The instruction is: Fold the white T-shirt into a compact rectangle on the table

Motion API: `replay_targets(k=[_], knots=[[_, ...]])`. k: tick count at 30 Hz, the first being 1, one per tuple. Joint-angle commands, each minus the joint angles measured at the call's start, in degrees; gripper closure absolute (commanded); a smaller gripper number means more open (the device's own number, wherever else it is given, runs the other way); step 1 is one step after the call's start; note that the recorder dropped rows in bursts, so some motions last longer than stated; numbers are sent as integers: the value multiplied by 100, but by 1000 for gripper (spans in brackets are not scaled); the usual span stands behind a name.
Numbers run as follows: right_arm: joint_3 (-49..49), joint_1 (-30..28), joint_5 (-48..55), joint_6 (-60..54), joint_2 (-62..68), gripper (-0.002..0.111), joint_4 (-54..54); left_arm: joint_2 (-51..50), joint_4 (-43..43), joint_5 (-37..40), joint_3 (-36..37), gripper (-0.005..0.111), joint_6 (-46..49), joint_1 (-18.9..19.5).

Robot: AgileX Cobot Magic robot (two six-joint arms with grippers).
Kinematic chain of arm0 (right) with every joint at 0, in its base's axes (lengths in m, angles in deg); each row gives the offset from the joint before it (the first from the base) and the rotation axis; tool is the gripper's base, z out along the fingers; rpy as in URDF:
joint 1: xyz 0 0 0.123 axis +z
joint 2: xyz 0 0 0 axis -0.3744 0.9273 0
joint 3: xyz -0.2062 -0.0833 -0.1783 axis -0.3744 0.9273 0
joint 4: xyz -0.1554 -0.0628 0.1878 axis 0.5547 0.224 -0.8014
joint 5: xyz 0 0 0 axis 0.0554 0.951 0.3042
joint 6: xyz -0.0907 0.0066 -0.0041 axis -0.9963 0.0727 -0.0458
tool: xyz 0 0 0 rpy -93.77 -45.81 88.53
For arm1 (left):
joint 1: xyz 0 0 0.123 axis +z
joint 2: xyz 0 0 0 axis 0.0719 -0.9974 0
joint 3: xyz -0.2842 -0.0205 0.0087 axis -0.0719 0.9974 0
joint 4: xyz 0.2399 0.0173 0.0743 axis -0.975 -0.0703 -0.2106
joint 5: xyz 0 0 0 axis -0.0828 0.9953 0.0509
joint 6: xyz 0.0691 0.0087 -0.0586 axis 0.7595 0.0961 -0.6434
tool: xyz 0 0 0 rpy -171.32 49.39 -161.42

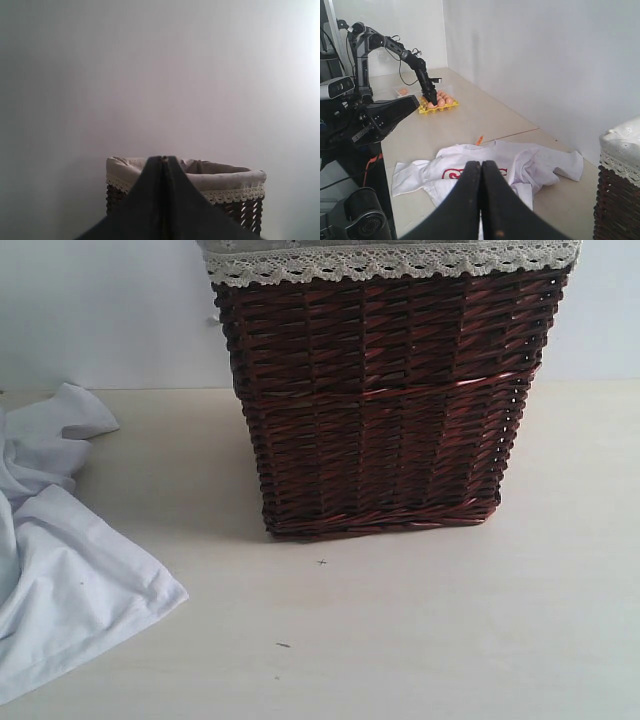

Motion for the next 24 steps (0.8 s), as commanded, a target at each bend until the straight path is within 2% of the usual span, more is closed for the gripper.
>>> replay_targets(k=[1,4,8,11,13,15,20,24], knots=[[24,-23,-62,-9,-19,108,-30,16,-543,0,12,107,-30,-34],[24,-23,-62,-9,-19,108,-30,16,-1864,-129,12,107,-741,-34],[24,-23,-62,-9,-19,108,-30,16,-4918,-489,12,107,-3714,-34],[24,-23,-62,-9,-19,108,-30,16,-6809,-729,12,107,-6094,-34],[24,-23,-62,-9,-19,108,-30,16,-7970,-779,12,107,-7433,-34],[24,-23,-62,-9,-19,108,-30,16,-8788,-716,12,107,-8301,-34],[24,-23,-62,-9,-19,108,-30,16,-9044,-772,38,107,-8625,-147],[24,-23,-62,-9,-19,108,-30,16,-9273,-1248,373,107,-8650,-396]])
